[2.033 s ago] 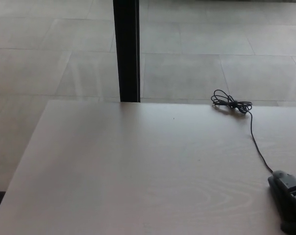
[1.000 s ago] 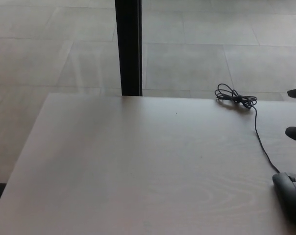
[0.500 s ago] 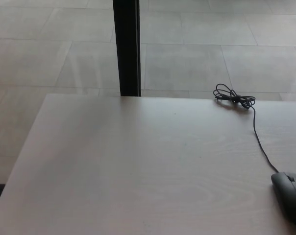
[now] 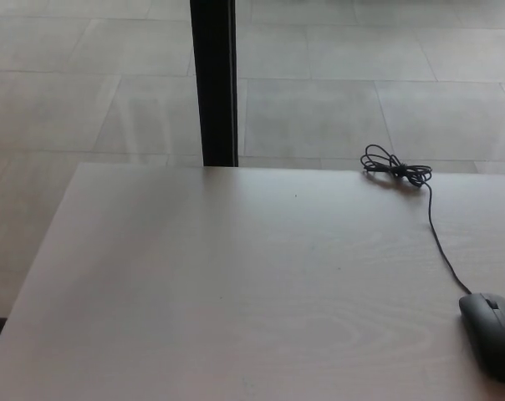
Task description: The robot uses its right fingers to click on the left button of the black mouse placed on the table.
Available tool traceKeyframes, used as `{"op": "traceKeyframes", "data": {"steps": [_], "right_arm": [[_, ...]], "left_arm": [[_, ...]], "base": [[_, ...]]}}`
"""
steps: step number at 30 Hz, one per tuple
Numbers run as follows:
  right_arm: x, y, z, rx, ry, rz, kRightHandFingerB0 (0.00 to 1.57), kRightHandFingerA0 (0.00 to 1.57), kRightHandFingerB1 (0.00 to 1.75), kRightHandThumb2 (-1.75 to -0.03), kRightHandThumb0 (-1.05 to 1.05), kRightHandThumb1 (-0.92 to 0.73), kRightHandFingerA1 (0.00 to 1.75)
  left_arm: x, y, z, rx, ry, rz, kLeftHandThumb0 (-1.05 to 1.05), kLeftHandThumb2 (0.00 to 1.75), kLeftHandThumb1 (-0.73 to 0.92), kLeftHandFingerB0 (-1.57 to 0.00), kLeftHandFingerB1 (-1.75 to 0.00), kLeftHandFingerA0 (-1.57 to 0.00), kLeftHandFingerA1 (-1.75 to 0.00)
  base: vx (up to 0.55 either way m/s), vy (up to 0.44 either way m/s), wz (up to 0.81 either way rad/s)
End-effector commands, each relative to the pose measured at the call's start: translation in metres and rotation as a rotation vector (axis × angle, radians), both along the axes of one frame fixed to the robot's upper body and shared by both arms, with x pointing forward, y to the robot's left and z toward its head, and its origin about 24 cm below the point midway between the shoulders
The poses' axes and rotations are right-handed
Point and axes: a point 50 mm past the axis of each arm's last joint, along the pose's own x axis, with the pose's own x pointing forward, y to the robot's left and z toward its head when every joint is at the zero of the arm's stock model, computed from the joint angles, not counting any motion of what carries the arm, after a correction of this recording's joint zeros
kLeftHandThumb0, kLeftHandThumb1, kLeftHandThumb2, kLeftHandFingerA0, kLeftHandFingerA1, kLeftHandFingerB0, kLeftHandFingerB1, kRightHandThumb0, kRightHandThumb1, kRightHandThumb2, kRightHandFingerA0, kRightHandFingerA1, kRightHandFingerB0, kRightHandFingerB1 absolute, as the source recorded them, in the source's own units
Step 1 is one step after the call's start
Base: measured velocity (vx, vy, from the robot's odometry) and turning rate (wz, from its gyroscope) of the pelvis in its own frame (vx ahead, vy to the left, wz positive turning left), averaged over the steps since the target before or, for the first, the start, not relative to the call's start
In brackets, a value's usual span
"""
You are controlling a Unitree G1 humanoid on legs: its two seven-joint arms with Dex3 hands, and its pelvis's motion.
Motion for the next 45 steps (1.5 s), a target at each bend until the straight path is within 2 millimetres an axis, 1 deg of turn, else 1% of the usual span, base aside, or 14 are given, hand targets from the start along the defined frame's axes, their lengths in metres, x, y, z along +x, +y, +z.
{"op": "traceKeyframes", "data": {"steps": [1,6,7,9,11,13,16,19,20,21,26,28,37,45], "right_arm": [[-0.066,-0.029,-0.065,0.425,-0.113,-0.179,0.21,0.52,0.49,-1.1,-0.89,-0.73,0.63],[-0.099,-0.021,-0.119,0.679,-0.248,-0.34,0.23,0.54,0.38,-0.67,-0.88,-0.92,0.46],[-0.102,-0.018,-0.126,0.742,-0.286,-0.366,0.17,0.45,0.38,-0.68,-0.86,-0.92,0.47],[-0.108,-0.015,-0.137,0.776,-0.266,-0.405,0.31,1.1,0.54,-1.1,-0.87,-0.76,1.22],[-0.111,-0.009,-0.153,0.852,-0.247,-0.451,0.43,1.19,0.49,-0.72,-0.89,-0.92,1.33],[-0.112,-0.008,-0.16,0.864,-0.261,-0.478,0.31,0.52,0.43,-0.76,-0.88,-0.92,0.52],[-0.117,-0.007,-0.164,0.908,-0.308,-0.488,0.39,0.94,0.58,-1.15,-0.9,-0.76,0.86],[-0.124,-0.007,-0.17,0.936,-0.313,-0.484,0.27,0.47,0.4,-0.71,-0.9,-0.92,0.43],[-0.125,-0.008,-0.173,0.938,-0.307,-0.485,0.16,0.46,0.48,-1.12,-0.92,-0.76,0.57],[-0.127,-0.008,-0.176,0.942,-0.295,-0.486,0.22,0.49,0.39,-0.69,-0.91,-0.92,0.47],[-0.136,-0.005,-0.19,0.89,-0.178,-0.458,0.22,0.47,0.48,-1.13,-0.88,-0.76,0.57],[-0.136,-0.002,-0.195,0.877,-0.135,-0.433,0.3,0.43,0.35,-0.68,-0.88,-0.91,0.39],[-0.138,0.007,-0.212,0.92,0.007,-0.369,0.2,0.64,0.51,-1.13,-0.93,-0.73,0.7],[-0.139,0.014,-0.222,0.981,0.036,-0.359,0.15,0.3,0.4,-0.73,-0.88,-0.91,0.45]], "left_arm": [[-0.004,0.001,0.001,0.019,-0.004,0.0,-0.69,0.67,0.87,-0.65,-0.48,-0.82,-0.57],[0.0,-0.001,-0.001,0.004,0.014,-0.014,-0.73,1.11,0.73,-0.51,-0.58,-0.65,-0.65],[0.001,-0.001,-0.002,-0.016,-0.002,0.007,-0.8,0.69,0.92,-0.52,-0.43,-0.71,-0.54],[0.001,-0.003,-0.003,-0.024,-0.004,-0.006,-0.8,1.15,0.78,-0.35,-0.54,-0.55,-0.63],[0.002,-0.002,-0.002,-0.026,-0.014,-0.019,-0.81,1.17,0.78,-0.26,-0.5,-0.47,-0.62],[0.005,-0.001,-0.001,-0.033,-0.027,-0.007,-0.85,0.79,0.92,-0.29,-0.39,-0.47,-0.51],[0.006,0.0,0.0,-0.031,-0.028,0.0,-0.83,0.78,0.92,-0.3,-0.37,-0.49,-0.5],[0.004,-0.001,-0.002,-0.05,-0.042,0.003,-0.84,0.76,0.92,-0.34,-0.39,-0.48,-0.52],[0.002,-0.002,-0.003,-0.05,-0.032,0.0,-0.83,0.77,0.92,-0.34,-0.41,-0.48,-0.52],[0.001,-0.002,-0.004,-0.057,-0.029,0.004,-0.83,0.77,0.92,-0.31,-0.4,-0.46,-0.52],[-0.003,-0.004,-0.006,-0.031,0.03,-0.026,-0.9,0.88,0.8,-0.32,-0.45,-0.46,-0.55],[-0.005,-0.005,-0.008,-0.031,0.056,-0.024,-0.86,0.72,0.92,-0.36,-0.4,-0.48,-0.52],[-0.011,-0.009,-0.014,-0.091,0.036,-0.022,-0.94,0.85,0.77,-0.25,-0.41,-0.37,-0.54],[-0.008,-0.01,-0.013,-0.102,0.016,-0.067,-0.97,0.74,0.92,-0.2,-0.33,-0.3,-0.54]], "base": [[0.0,0.0,0.0],[0.0,0.0,0.0],[0.0,0.0,0.0],[0.0,0.0,0.0],[0.0,0.0,0.0],[0.0,0.0,0.0],[0.0,0.0,0.0],[0.0,0.0,0.0],[0.0,0.0,0.0],[0.0,0.0,0.0],[0.0,0.0,0.0],[0.0,0.0,0.0],[0.0,0.0,0.0],[0.0,0.0,0.0]]}}
